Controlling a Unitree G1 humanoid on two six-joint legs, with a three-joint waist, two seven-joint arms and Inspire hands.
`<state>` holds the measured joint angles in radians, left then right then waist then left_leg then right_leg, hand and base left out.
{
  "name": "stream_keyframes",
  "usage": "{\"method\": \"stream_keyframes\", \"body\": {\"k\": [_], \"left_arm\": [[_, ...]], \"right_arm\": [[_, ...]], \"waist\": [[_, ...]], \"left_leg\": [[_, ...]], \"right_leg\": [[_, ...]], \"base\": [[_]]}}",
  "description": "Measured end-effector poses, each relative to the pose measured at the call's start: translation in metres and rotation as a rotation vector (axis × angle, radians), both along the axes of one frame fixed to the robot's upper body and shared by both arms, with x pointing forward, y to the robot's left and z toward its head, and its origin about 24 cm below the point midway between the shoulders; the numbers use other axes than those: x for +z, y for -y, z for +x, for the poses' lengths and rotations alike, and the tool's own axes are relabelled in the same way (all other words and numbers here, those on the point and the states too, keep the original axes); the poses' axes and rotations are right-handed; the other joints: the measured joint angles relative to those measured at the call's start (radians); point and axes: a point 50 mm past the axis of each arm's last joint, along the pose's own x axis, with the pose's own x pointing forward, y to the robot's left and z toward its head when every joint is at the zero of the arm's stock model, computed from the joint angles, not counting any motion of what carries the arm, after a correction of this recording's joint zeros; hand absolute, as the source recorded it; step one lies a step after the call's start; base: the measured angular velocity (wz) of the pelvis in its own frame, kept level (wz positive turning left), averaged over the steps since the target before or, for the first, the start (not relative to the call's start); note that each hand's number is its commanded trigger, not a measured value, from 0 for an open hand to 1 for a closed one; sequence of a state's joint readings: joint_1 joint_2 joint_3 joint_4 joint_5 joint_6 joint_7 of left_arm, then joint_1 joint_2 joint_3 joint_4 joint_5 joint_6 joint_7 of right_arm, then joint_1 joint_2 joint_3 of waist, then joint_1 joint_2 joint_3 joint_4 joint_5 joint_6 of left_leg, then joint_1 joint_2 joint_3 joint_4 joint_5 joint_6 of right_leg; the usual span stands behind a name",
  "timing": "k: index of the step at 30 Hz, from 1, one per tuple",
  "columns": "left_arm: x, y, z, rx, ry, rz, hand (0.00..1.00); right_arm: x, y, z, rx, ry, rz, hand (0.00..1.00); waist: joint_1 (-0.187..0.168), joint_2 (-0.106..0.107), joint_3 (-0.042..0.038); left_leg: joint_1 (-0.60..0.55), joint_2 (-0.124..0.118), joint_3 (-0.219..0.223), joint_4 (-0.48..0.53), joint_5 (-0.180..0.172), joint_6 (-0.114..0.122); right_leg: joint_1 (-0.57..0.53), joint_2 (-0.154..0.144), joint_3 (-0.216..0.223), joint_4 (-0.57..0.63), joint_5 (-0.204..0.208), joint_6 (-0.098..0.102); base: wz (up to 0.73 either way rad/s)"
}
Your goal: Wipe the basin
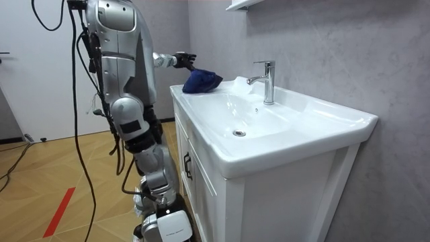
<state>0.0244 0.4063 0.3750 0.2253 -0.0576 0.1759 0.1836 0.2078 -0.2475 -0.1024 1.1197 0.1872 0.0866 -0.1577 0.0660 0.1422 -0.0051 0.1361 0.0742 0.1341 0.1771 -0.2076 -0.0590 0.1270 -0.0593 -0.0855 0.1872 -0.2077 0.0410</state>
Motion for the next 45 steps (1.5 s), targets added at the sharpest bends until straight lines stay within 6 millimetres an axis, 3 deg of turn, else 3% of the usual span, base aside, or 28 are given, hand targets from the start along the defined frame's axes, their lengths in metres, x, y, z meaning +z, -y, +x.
{"method": "stream_keyframes", "body": {"k": [18,26,45], "left_arm": [[-0.006,-0.006,-0.007,0.054,0.01,-0.064,0.0],[0.001,-0.021,-0.016,0.146,0.051,-0.053,0.0],[0.0,-0.022,-0.018,0.152,0.039,-0.037,0.0]], "right_arm": [[0.003,0.007,0.004,0.008,0.009,-0.031,0.0],[0.006,0.011,0.009,0.017,0.024,-0.053,0.0],[0.006,0.011,0.01,0.02,0.031,-0.054,0.0]], "waist": [[0.017,0.003,-0.001],[0.018,0.003,-0.0012],[0.018,0.008,-0.0052]], "left_leg": [[-0.002,-0.001,-0.002,-0.006,0.0,0.0],[-0.006,-0.001,-0.003,-0.007,0.0,0.0],[-0.004,-0.001,-0.004,-0.007,0.0,0.0]], "right_leg": [[-0.002,0.0,-0.004,-0.002,0.0,0.0],[-0.006,0.0,-0.006,-0.002,0.0,0.0],[0.001,0.0,-0.006,-0.002,0.0,0.0]], "base": [[0.0],[0.0],[0.0]]}}
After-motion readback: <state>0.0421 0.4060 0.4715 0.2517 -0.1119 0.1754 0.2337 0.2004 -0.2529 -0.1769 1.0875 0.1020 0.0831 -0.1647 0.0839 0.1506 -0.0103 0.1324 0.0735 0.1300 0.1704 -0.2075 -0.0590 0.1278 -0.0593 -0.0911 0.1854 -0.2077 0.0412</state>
